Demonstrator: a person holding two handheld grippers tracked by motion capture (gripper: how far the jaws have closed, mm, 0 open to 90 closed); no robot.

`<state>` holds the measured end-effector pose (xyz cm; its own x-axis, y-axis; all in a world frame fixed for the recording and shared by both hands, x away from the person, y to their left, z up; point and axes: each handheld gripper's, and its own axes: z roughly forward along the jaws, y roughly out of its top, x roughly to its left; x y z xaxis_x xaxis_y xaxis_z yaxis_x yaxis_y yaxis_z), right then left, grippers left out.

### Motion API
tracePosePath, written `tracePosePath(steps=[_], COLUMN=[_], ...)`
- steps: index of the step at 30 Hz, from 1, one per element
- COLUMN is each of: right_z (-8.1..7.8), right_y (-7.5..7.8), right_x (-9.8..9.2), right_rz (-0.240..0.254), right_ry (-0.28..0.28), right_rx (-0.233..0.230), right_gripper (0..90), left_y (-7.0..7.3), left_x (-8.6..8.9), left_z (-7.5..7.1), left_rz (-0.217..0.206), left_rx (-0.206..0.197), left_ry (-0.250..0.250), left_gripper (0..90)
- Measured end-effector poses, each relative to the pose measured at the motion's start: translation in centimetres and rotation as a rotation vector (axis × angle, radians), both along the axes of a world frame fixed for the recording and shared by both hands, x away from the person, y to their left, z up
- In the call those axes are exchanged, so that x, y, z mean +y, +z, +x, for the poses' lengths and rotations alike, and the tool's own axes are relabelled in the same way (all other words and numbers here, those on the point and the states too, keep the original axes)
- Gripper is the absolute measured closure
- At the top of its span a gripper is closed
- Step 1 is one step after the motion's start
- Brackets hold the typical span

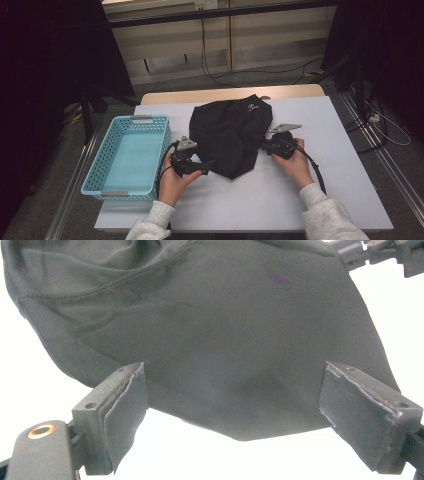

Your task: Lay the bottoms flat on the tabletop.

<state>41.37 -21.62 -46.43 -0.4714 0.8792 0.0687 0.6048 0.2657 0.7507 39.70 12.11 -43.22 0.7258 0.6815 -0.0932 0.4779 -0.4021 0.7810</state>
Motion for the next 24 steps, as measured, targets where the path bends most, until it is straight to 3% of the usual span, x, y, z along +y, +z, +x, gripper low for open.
tracePosePath(steps=[3,16,24], right_z=[0.0,-1.2,-3.1], right_y=[-0.1,0.7,1.5], right_x=[-0.8,-1.2,-2.1], right_rz=[0.052,0.049,0.058], right_ry=[0.006,0.045,0.047], right_rx=[0.022,0.024,0.007], right_gripper=[90.0,90.0,90.0], left_y=[0.3,0.6,0.7], left_x=[0.2,0.3,-0.3], left_z=[0.0,-0.1,-0.3], left_rz=[-0.011,-0.011,-0.002], left_rx=[0.004,-0.001,-0.005], left_ry=[-0.004,-0.009,-0.038], left_gripper=[12.8,12.9,13.0])
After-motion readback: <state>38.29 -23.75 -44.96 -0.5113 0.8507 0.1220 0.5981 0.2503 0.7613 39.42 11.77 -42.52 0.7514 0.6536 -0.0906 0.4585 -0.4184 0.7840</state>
